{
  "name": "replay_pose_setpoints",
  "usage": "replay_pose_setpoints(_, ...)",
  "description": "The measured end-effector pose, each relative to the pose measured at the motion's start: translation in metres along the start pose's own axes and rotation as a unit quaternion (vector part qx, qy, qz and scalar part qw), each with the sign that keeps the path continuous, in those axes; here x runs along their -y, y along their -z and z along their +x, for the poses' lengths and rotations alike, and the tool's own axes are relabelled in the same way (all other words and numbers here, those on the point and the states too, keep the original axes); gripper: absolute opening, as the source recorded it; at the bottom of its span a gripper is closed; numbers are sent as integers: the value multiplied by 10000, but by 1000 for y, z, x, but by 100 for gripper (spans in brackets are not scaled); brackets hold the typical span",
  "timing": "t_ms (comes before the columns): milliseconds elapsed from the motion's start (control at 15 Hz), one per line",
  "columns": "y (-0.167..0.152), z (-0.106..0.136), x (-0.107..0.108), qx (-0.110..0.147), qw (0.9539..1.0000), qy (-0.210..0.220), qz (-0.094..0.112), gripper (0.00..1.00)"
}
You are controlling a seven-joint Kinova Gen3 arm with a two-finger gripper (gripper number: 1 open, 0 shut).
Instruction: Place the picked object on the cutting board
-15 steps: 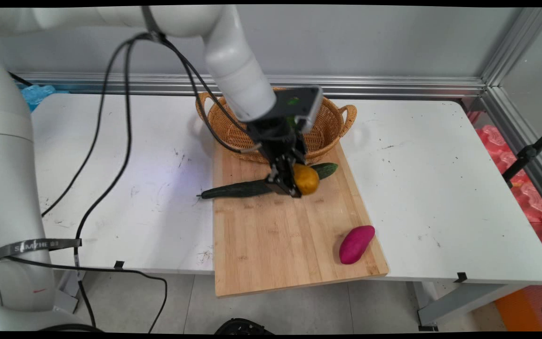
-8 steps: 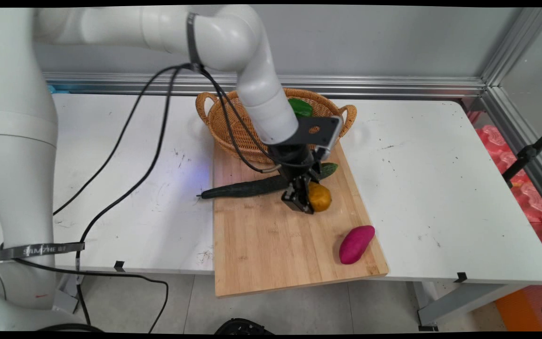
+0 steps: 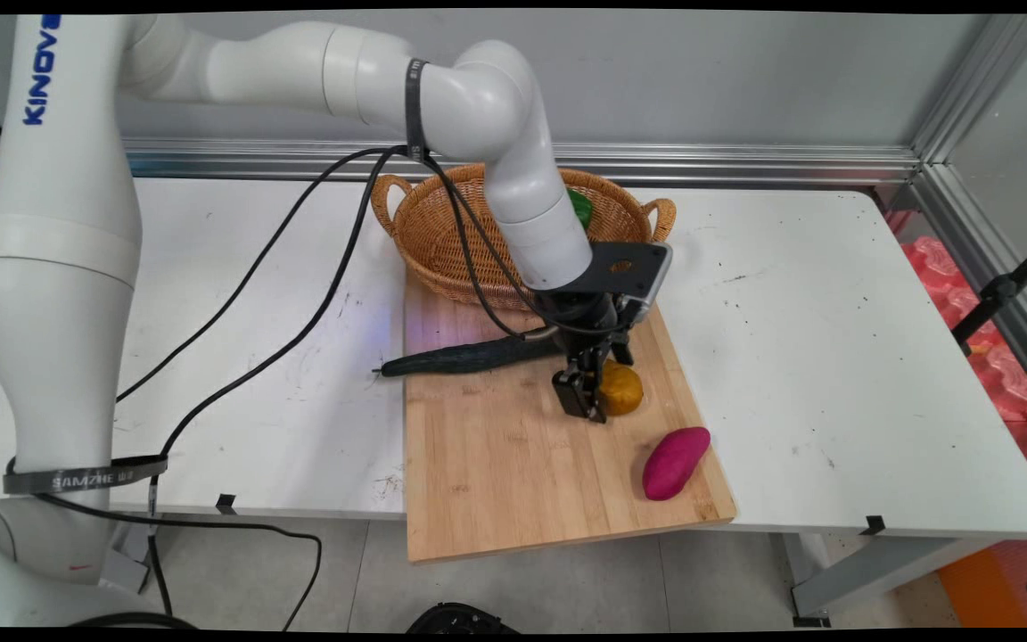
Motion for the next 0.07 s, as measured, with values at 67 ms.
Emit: replay_pose_setpoints(67, 0, 1, 2, -18, 10000, -4, 13, 100)
